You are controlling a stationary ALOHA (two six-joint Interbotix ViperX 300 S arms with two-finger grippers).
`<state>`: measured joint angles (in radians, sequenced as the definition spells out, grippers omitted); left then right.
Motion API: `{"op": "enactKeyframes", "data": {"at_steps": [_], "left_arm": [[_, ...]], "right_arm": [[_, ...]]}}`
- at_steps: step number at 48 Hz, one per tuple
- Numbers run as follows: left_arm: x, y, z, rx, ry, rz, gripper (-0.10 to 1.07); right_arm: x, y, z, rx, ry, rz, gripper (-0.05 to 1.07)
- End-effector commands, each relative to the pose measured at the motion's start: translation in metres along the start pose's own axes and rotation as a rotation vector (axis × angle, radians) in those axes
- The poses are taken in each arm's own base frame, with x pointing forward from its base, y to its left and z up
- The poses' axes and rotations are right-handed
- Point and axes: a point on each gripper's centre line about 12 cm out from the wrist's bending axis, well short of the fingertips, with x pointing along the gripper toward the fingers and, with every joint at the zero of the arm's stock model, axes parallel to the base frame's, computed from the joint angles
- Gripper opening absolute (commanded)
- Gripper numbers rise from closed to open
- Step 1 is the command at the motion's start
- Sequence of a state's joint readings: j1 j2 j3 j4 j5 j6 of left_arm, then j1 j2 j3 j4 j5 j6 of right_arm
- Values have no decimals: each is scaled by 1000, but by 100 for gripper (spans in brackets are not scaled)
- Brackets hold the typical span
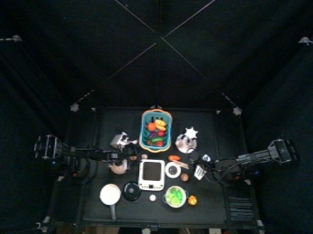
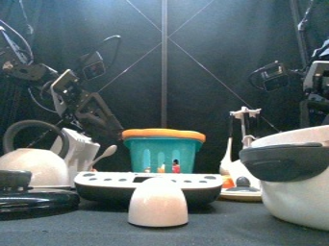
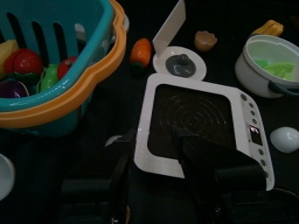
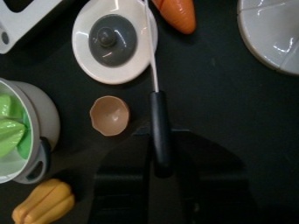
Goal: Grab egg top
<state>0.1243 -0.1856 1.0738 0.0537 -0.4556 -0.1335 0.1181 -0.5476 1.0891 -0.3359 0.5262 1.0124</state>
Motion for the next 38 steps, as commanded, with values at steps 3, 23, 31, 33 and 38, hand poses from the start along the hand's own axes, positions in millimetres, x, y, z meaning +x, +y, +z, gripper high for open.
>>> {"op": "enactKeyframes", "data": {"at_steps": [3,23,31,33,38], "left_arm": [[0,0,8,-4,-26,1,76],[0,5,6,-36,-17,26,76],[6,8,6,-63,-4,43,76],[8,9,7,-79,4,51,76],[13,12,10,-136,45,79,77]], "right_arm": [[-5,1,7,10,-24,10,83],[-15,-5,16,8,-81,4,95],[-12,-3,22,-24,-105,5,95],[-11,-2,23,-31,-110,4,95],[-11,-1,27,-42,-115,1,95]]}}
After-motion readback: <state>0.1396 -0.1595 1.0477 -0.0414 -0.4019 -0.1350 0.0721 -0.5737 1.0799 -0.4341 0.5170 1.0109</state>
